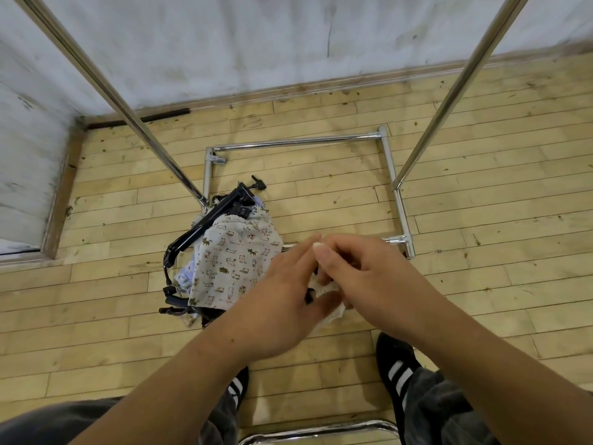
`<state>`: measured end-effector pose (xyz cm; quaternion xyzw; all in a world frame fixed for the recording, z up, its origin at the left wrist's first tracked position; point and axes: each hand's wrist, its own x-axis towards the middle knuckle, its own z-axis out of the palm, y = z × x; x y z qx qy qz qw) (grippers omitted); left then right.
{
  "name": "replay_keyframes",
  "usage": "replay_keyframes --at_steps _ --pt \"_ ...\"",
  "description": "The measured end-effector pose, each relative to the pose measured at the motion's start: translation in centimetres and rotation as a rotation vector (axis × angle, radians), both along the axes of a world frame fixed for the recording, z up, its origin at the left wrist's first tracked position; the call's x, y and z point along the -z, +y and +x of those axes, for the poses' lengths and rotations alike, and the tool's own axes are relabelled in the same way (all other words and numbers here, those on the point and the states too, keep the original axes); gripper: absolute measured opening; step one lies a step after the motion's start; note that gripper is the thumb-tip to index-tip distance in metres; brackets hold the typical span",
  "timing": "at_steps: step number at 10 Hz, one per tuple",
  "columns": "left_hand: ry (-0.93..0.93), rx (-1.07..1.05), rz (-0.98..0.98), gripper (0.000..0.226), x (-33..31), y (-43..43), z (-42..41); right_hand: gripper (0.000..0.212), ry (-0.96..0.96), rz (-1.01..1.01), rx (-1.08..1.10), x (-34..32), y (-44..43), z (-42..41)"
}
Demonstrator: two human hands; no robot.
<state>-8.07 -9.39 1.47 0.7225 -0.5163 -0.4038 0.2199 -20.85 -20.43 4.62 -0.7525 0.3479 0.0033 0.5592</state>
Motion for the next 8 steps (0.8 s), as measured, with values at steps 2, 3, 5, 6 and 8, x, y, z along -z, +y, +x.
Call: replay_keyframes --at_steps 2,3,5,6,8 --pt "0.013 -0.021 -0.169 0.012 -0.2 -0.7 -0.6 0.032 -0.082 0.073 -0.073 -1.7 0.7 0.6" --pt "0.009 -0.056 -0.230 0.011 -0.8 -0.6 -0.4 0.032 -0.106 0.056 -0.076 -2.2 1.1 0.8" --pt "0.007 -0.149 0.045 0.043 0.1 1.8 -0.3 0.033 -0.136 -0.061 -0.199 -4.7 2.3 1.0" --pt "0.120 -0.182 -0.090 0.027 -2.6 1.0 -0.2 0.032 -0.131 -0.122 -0.231 -5.8 2.2 0.9" --pt "0.188 -0.323 -0.294 0.019 -8.6 2.6 1.1 0.031 -0.079 -0.395 -0.240 -10.3 1.5 1.9"
